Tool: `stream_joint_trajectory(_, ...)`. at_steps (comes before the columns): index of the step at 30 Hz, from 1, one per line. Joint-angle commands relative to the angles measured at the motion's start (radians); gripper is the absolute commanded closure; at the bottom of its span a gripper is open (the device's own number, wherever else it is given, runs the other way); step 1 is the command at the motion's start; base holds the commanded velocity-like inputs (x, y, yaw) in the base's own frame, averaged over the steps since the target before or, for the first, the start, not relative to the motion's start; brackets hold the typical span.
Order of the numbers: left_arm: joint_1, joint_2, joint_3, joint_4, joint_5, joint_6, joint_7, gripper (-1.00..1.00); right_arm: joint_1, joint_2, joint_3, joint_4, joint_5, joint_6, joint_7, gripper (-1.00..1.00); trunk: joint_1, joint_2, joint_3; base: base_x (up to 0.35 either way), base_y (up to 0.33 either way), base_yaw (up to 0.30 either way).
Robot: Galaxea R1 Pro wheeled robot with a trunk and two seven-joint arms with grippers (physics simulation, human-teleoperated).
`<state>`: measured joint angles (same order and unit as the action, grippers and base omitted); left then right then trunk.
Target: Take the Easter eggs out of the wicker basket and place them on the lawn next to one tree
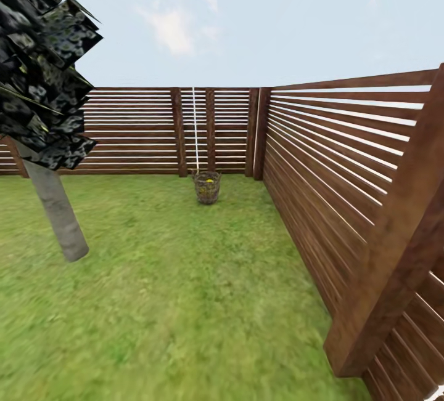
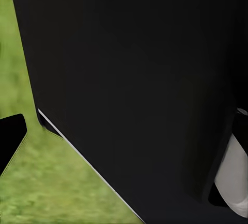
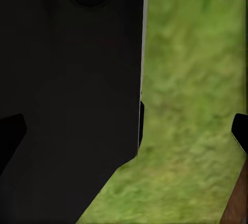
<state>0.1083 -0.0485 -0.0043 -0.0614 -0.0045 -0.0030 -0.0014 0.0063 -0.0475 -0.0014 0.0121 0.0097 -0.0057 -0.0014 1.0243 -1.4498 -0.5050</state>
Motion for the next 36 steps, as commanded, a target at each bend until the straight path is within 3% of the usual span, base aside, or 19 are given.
stream_joint_trajectory(1,0.001,0.0,-0.001,-0.002,-0.001,0.0,0.0,-1.0,0.0,0.0,0.0,0.0,0.001,-0.001,0.0,-1.0,0.001,0.0,-0.001,0.339,0.0,0.0)
stream_joint_trajectory(36,0.001,0.001,0.0,-0.003,0.0,0.0,0.0,-1.0,0.0,0.0,0.001,0.0,0.001,0.0,0.0,-1.0,0.001,0.0,-0.001,0.339,0.0,0.0)
